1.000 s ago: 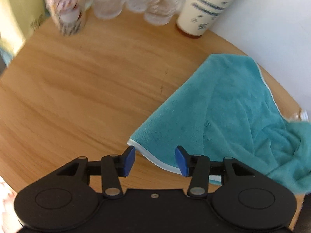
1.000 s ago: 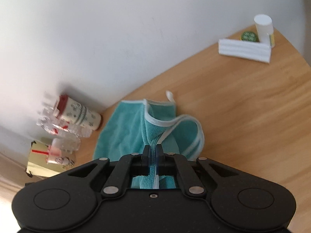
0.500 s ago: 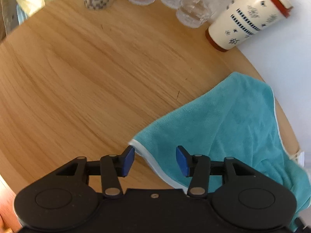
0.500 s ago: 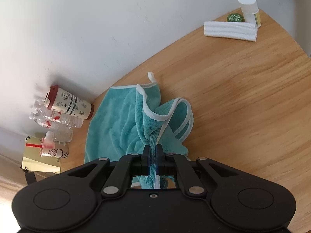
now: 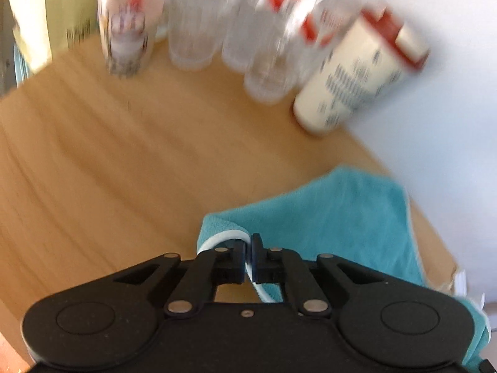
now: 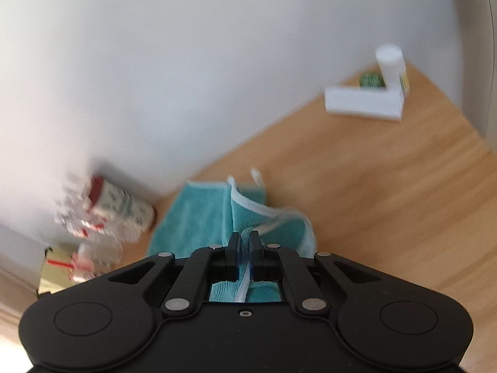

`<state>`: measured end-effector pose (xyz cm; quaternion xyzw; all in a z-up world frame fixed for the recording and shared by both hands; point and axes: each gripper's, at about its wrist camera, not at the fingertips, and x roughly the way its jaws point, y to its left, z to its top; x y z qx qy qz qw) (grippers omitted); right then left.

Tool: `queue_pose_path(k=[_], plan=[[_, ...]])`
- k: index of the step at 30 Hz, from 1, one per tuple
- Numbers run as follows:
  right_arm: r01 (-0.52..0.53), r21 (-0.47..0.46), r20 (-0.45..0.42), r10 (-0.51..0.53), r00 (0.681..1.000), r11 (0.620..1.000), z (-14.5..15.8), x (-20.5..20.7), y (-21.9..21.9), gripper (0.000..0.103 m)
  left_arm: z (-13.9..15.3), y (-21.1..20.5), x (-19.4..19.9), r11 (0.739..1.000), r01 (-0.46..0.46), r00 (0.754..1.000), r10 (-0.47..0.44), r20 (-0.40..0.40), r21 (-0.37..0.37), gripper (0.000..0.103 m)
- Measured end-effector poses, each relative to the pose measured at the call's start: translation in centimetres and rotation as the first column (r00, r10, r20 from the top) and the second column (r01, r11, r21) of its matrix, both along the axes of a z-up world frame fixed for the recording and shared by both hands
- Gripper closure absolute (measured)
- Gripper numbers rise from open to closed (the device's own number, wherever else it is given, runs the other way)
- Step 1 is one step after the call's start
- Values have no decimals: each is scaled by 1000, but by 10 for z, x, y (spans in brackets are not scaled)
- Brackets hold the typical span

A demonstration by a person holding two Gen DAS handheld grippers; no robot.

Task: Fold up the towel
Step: 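Lift and pull the towel corners apart with both grippers to unfold it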

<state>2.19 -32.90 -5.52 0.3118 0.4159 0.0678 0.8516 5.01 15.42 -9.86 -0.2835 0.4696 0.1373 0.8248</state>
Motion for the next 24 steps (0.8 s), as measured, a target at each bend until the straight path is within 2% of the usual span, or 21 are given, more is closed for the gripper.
queue_pose_path(k=[3,5,8,11,14,16,19,22,24], plan=[[23,32,79,-25,997,999,25,6,-3,98,33,-1,3,995,-14,996,5,92,98,100],[26,56,115,-32,993,998,42,15,-5,98,54,1,5,995,-22,988,6,156,102,100],[18,-3,209,-17,978,1000,78,26,1,98,89,-1,9,993,-24,967,-7,256,119,100],[26,-48,324,-9,946,998,117,25,8,98,126,-11,9,983,-36,935,-30,353,181,100],[60,-114,375,-13,927,992,137,13,12,98,153,-21,2,971,-39,901,-68,428,237,100],[90,-149,347,-33,937,985,133,1,11,98,160,-24,-5,962,-37,896,-87,435,269,99],[94,-223,239,-39,970,970,103,-22,12,98,148,-26,-18,952,-6,922,-113,371,305,99],[96,-251,103,-72,992,963,65,-39,10,98,121,-29,-34,941,27,947,-132,293,337,99],[94,-252,6,-96,995,963,37,-50,7,98,97,-35,-43,924,79,961,-170,217,373,99]])
